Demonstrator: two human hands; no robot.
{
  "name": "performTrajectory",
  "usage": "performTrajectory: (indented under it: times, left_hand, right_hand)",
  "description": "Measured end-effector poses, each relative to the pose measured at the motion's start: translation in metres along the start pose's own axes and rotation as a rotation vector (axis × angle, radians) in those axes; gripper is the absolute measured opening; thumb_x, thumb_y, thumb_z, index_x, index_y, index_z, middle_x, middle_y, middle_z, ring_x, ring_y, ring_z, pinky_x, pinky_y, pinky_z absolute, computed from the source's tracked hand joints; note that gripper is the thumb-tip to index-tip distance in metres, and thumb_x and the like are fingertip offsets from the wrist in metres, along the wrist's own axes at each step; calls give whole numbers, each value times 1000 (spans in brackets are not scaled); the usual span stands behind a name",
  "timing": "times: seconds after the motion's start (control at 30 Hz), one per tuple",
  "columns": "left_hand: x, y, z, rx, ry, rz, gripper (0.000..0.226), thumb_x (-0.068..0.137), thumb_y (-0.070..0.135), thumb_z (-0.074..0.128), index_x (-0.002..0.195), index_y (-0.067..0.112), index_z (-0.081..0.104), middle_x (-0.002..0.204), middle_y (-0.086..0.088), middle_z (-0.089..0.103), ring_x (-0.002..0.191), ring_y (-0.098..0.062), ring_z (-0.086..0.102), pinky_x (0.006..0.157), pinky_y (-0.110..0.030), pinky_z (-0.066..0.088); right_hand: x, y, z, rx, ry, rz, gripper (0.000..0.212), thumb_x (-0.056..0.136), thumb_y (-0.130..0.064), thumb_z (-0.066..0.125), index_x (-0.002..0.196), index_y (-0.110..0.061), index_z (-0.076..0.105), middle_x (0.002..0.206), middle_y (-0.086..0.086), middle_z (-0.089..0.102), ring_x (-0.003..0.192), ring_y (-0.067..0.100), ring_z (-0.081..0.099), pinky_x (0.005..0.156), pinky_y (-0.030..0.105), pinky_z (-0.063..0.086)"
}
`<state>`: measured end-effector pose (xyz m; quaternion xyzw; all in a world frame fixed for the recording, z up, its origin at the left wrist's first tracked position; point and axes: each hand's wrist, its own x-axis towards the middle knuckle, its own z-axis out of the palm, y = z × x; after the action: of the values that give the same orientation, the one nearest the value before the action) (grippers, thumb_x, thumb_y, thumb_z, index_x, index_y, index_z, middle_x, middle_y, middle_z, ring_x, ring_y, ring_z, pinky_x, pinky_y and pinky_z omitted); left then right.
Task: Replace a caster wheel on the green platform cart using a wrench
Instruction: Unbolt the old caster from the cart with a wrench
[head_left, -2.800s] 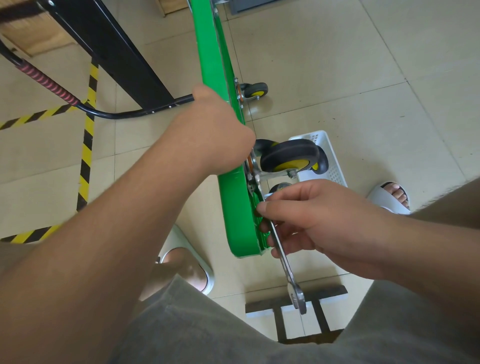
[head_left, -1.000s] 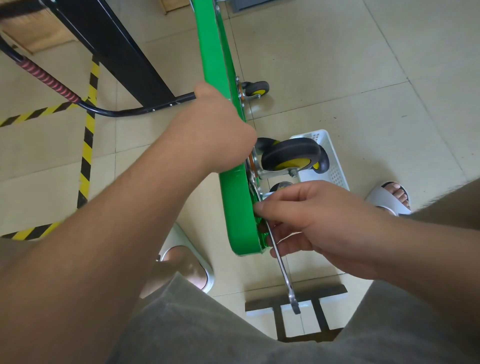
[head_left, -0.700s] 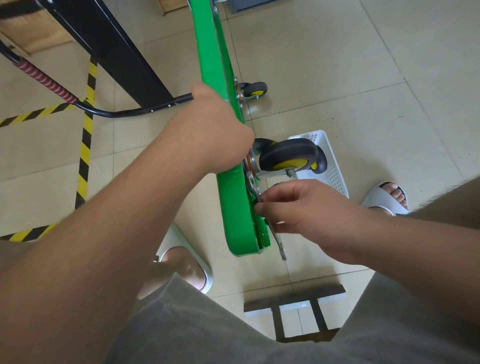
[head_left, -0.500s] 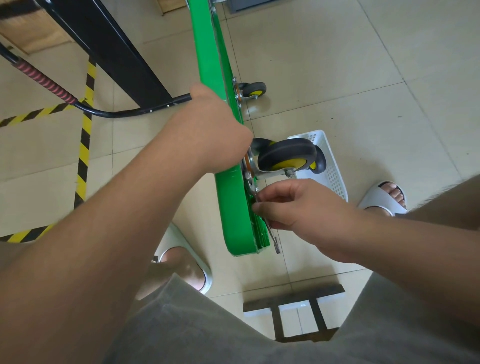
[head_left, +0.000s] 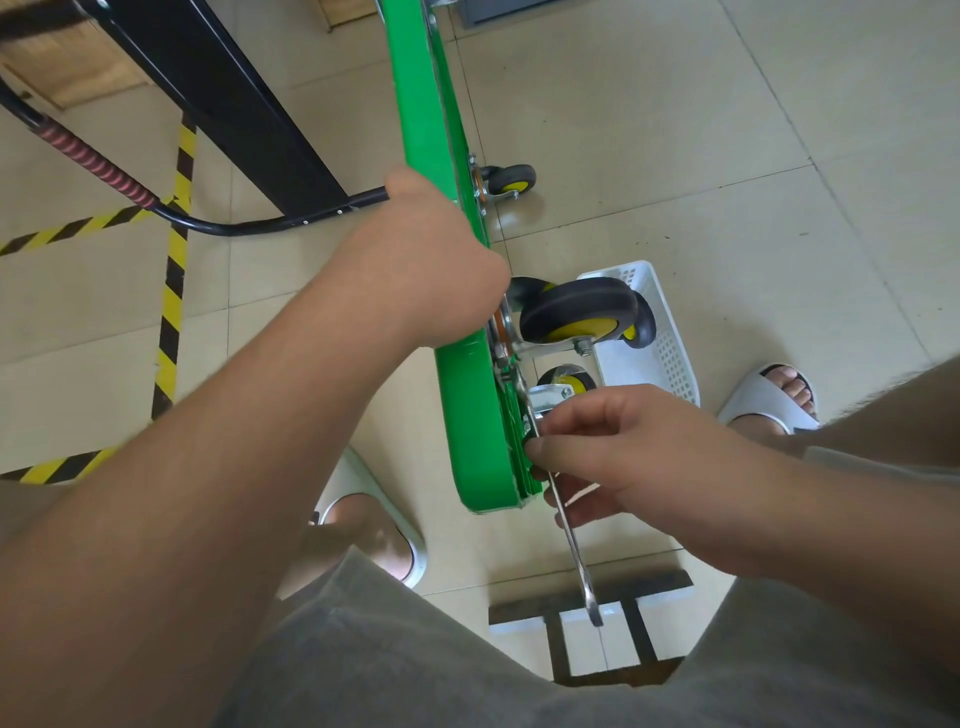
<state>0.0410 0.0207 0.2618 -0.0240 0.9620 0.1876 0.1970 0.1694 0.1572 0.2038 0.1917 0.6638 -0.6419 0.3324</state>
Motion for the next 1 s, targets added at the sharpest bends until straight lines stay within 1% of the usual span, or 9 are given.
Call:
performTrajectory:
  times: [0.17, 0.23, 0.33, 0.5, 0.63, 0.77, 0.8, 0.87, 1.0]
  left_hand:
    - [1, 1, 0, 46, -7, 14, 36, 98, 17, 54, 122, 8, 29, 107, -14, 57, 68, -21, 56, 48, -32, 39]
    - [1, 0, 0, 40, -3, 10, 38, 98, 18, 55, 125, 8, 29, 103, -13, 58, 67, -19, 56, 47, -32, 39]
    - [1, -1, 1, 23, 15, 34, 44, 97, 21, 57, 130, 6, 32, 91, -7, 56, 64, -17, 53, 46, -30, 37]
    - [1, 0, 0, -9, 2, -6, 37, 98, 19, 55, 122, 10, 29, 93, -6, 55, 71, -18, 60, 45, -30, 41]
    - [0, 0, 0, -15, 12, -8, 36, 98, 19, 56, 120, 11, 28, 84, -3, 49, 64, -16, 54, 36, -25, 35]
    - [-3, 1, -1, -7, 10, -3, 39, 98, 19, 56, 124, 10, 29, 84, -2, 47, 62, -15, 51, 29, -21, 31]
    - [-3, 1, -2, -7, 9, -3, 38, 98, 19, 56, 123, 11, 28, 87, -3, 48, 63, -15, 52, 29, -21, 31]
    - [-2, 1, -2, -13, 7, -1, 38, 98, 19, 56, 123, 10, 29, 91, -5, 51, 65, -15, 54, 37, -25, 35]
    - [-2, 0, 0, -16, 17, 4, 41, 97, 18, 56, 126, 8, 30, 84, -3, 48, 65, -16, 52, 43, -28, 33]
  right_hand:
    - [-8, -8, 2, 120, 29, -11, 16, 91, -19, 73, 90, -4, 78, 93, 22, 73, 69, 21, 68, 68, 35, 64]
    - [-6, -10, 4, 162, 26, -14, 18, 92, -18, 72, 90, 0, 77, 93, 23, 73, 67, 21, 66, 67, 34, 64]
    - [-3, -11, 5, 189, 1, -19, 19, 93, -17, 70, 93, 2, 76, 84, 18, 73, 65, 20, 64, 64, 31, 62]
    - [1, -11, 5, 178, -51, -31, 18, 95, -16, 68, 100, -1, 76, 92, 18, 77, 67, 17, 69, 64, 26, 59]
    - [7, -7, 5, 107, -32, -27, 13, 94, -17, 70, 100, -7, 77, 93, 13, 78, 77, 21, 74, 70, 29, 62]
    - [22, -1, 1, -1, 51, -39, 10, 90, -19, 76, 98, -13, 77, 98, 12, 78, 96, 31, 74, 89, 43, 62]
    - [26, -1, 0, -29, 70, -49, 9, 89, -20, 77, 97, -16, 77, 97, 10, 78, 97, 29, 74, 93, 44, 60]
    - [30, -1, -1, -73, 91, -71, 9, 87, -23, 78, 96, -20, 77, 94, 2, 79, 94, 21, 75, 95, 41, 59]
    - [33, 1, 0, -117, 83, -110, 9, 88, -26, 77, 97, -24, 77, 93, -2, 79, 91, 14, 75, 95, 38, 59]
